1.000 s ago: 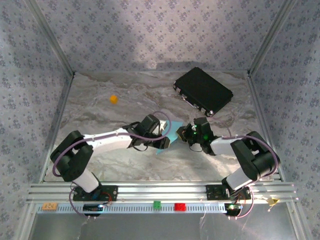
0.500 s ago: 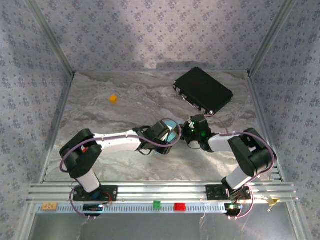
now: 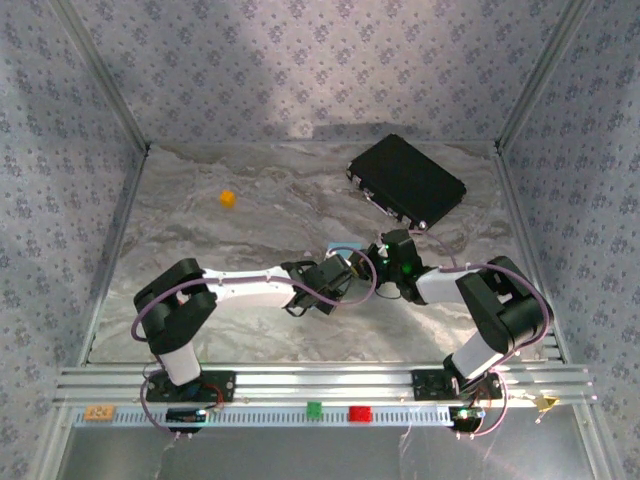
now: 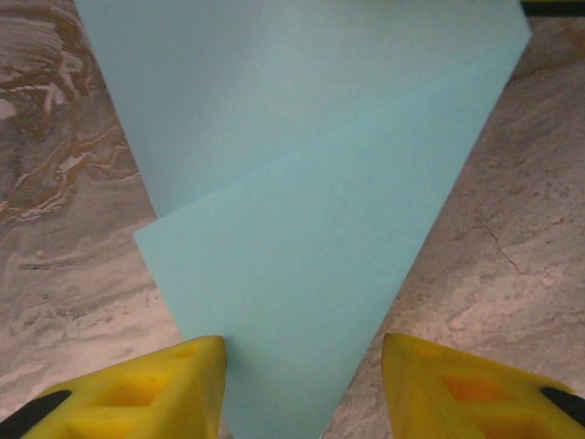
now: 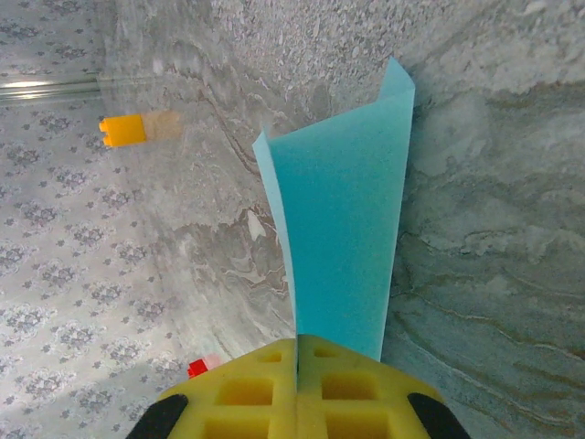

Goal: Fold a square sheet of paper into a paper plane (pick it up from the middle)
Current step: Fold the wing for the fifth time at the center of the table.

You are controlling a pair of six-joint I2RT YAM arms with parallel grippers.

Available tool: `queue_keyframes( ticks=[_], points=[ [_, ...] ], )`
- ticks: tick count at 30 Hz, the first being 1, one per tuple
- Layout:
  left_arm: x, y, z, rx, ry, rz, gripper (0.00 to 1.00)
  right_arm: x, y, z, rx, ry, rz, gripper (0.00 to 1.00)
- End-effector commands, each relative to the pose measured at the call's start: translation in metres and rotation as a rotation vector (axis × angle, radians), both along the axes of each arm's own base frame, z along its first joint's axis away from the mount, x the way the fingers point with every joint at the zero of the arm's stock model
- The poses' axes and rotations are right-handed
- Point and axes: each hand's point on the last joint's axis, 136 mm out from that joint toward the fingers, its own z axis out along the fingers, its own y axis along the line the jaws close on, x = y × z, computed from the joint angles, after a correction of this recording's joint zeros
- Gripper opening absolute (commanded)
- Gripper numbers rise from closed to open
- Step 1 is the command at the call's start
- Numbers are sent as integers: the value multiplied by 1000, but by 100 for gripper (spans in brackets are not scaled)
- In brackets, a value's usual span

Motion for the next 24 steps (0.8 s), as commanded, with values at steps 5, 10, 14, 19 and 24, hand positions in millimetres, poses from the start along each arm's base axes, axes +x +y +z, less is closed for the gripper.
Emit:
queue_keyframes(
  ticks=[5,10,14,19,24],
  points=[
    [3,0,-1,62,-44,-19,42,5,5,2,7,12,3,5],
    [3,2,-5,79,-47,-15,40,4,6,1,8,17,4,4],
    [4,3,-5,87,-52,-14,37,4,6,1,7,18,4,4],
    [4,5,-5,93,-59,-11,32,4,5,0,5,19,2,4],
    [4,5,-6,94,-61,-13,28,5,5,0,6,19,-1,4]
  ],
)
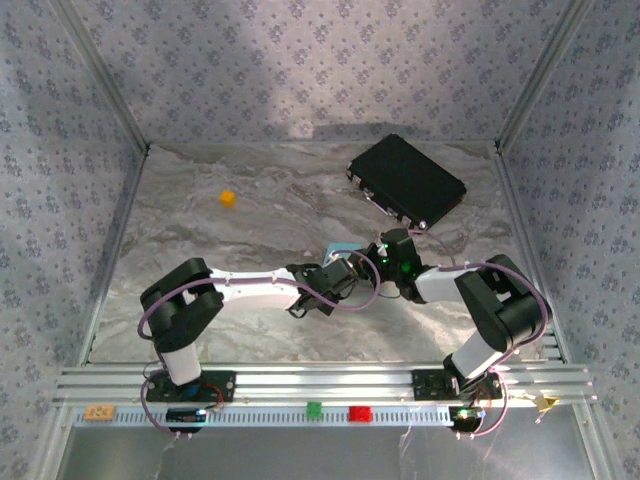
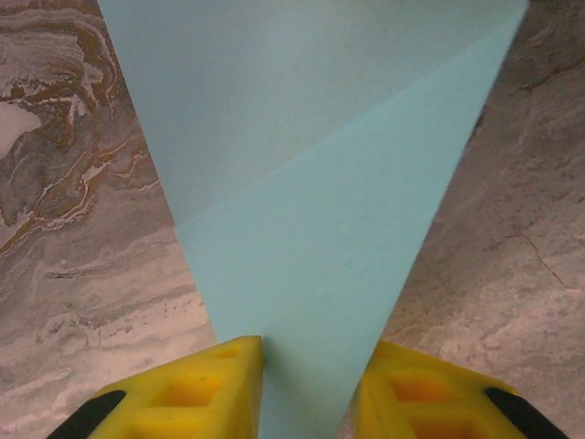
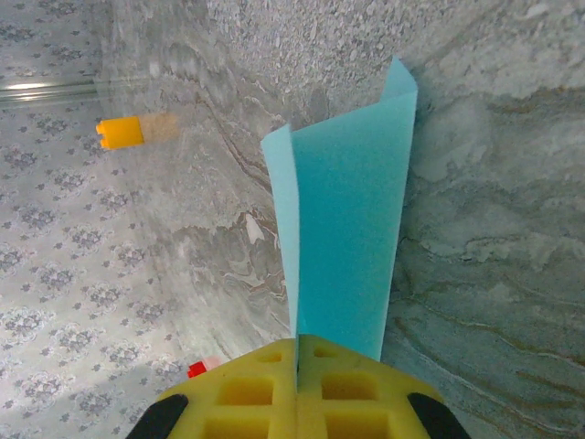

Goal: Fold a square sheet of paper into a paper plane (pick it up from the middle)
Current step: Fold the wing for the fifth time at the center of the table.

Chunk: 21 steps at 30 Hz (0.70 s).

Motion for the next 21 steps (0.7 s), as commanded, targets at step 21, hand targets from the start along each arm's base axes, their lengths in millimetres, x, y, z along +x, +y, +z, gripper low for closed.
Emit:
queue_keyframes(
  ticks=[21],
  points=[
    [1,5,-3,22,-19,17,8,2,-2,3,-9,4,-11,11]
  ],
)
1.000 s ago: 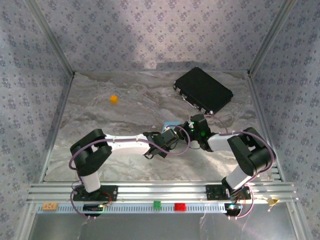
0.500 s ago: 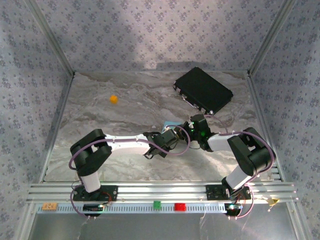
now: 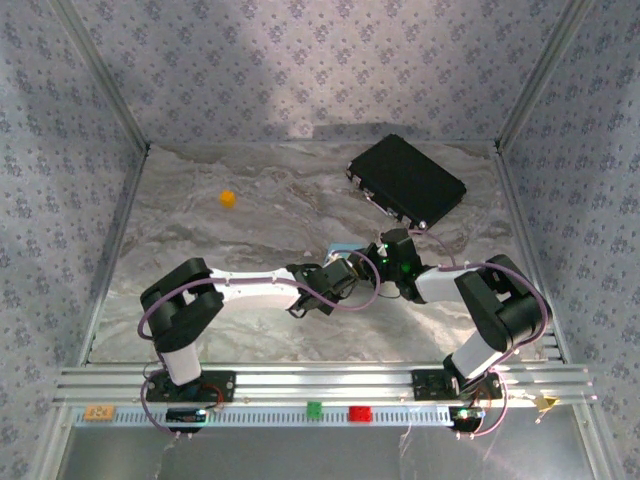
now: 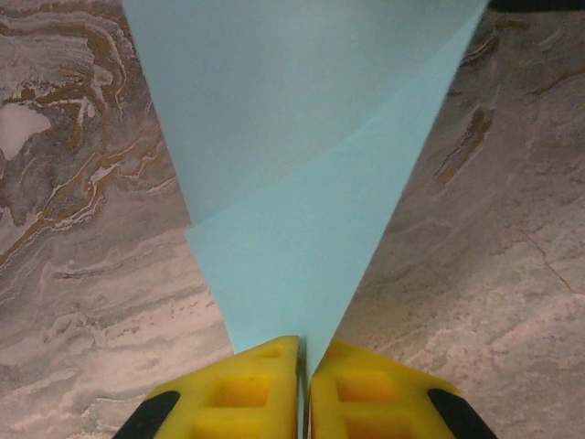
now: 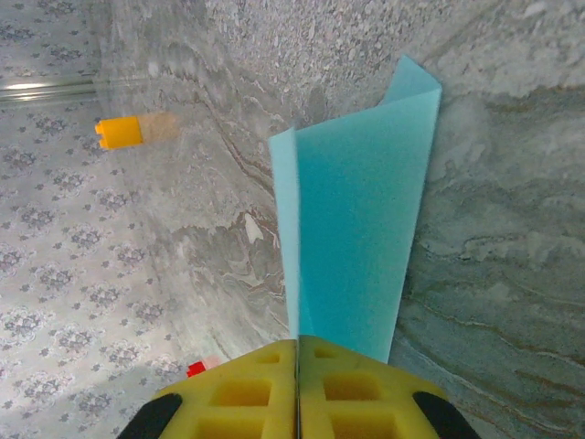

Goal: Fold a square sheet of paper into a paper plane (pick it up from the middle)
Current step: Fold the wing for the fifth time at the center of the table.

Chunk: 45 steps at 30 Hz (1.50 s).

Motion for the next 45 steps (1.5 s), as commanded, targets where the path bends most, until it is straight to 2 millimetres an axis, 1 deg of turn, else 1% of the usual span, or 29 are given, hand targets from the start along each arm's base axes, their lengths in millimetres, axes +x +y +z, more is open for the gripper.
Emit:
queue_keyframes(
  ticks=[1,4,8,12,13,16,20,23,28,35,41,45],
  points=[
    [-1,4,-3,15,-10,9,7,2,-4,4,-13,-1,-18,12],
    [-1,2,-2,0,-5,16,4,1,-15,6,-43,-9,-31,19],
    [-4,-3,-2,-58,34,21,0,-2,-33,8,-91,-13,-48,26],
    [-5,-7,-2,-156,95,31,0,-6,-46,13,-129,-24,-63,28],
    [-6,-7,-3,-178,115,33,0,-6,-48,14,-135,-31,-64,31],
    [-6,-10,-4,-251,165,32,0,-8,-54,18,-148,-40,-74,33],
    [-7,-14,-3,-339,227,31,0,-12,-59,18,-158,-42,-84,33],
    [-8,-18,-3,-398,279,31,0,-14,-60,16,-157,-38,-87,34],
    [-10,-28,-7,-512,400,28,0,-19,-57,13,-157,-41,-71,33],
    [-12,-39,-10,-651,547,32,0,-20,-48,13,-160,-86,-28,27],
    [-12,-44,-12,-714,614,32,0,-16,-37,24,-198,-220,21,21],
    [-12,-44,-11,-761,646,37,0,-17,-32,25,-237,-276,53,18]
  ],
)
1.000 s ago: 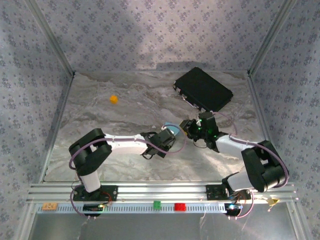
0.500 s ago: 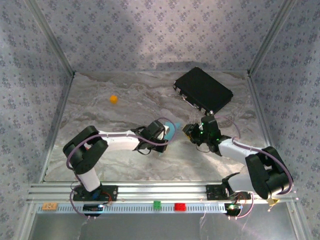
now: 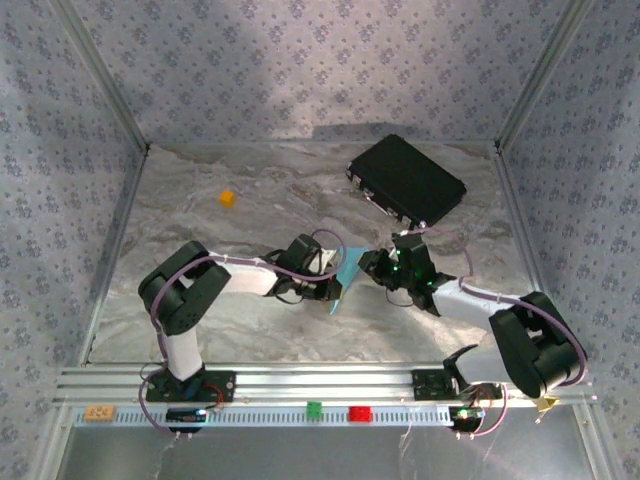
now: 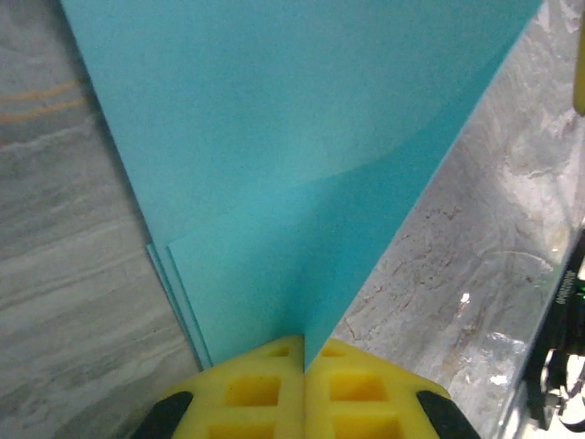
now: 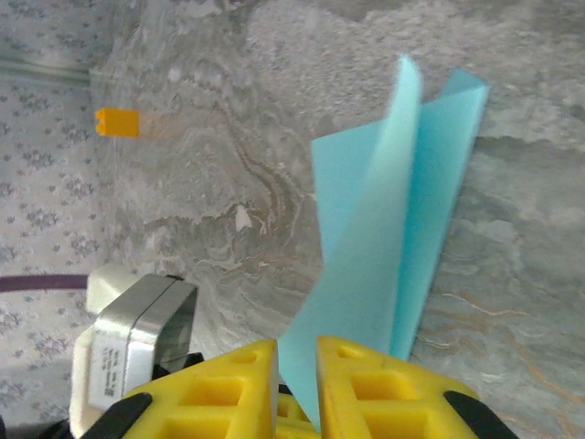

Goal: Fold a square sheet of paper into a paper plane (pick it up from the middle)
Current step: Fold the wing for the fifth time at the center of the table.

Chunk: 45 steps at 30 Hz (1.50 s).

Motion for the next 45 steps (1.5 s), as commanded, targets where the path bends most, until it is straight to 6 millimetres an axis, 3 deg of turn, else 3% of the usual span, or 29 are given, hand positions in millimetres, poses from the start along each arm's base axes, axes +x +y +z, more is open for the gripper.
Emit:
queue_keyframes(
  ticks=[1,11,22,45],
  points=[
    [-5,-5,1,-74,59,-19,0,2,0,-2,-52,-69,25,18],
    [-4,-6,-6,-157,164,6,0,2,17,-8,14,-33,119,16],
    [-3,4,-14,-134,219,62,0,9,31,-17,67,-9,184,14],
    [2,19,-26,-105,305,197,0,21,36,-33,108,44,208,13]
  ],
)
